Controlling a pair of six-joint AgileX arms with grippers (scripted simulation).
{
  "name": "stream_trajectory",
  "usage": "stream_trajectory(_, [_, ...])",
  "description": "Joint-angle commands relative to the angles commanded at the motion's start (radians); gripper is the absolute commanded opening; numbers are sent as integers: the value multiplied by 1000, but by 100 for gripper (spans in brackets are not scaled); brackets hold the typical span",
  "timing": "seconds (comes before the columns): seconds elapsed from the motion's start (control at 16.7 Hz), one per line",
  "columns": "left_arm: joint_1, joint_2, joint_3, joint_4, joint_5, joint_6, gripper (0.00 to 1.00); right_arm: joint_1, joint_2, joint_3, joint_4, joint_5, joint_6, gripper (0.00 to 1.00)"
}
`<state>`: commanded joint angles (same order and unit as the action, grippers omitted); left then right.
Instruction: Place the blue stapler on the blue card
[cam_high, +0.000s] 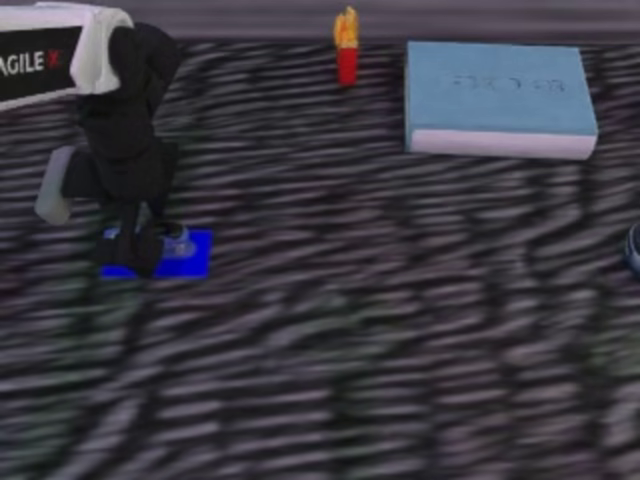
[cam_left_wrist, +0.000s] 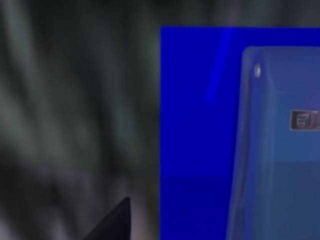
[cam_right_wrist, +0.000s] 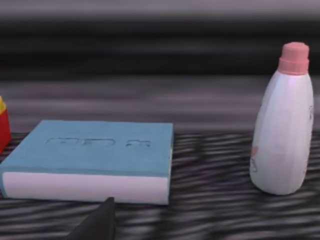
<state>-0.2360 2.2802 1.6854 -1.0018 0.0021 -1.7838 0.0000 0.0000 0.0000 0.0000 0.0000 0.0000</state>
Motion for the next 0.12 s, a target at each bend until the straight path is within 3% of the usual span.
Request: stream_trajectory(0.12, [0,0,0,0,0,0,100,0,0,0,0,0,0,100])
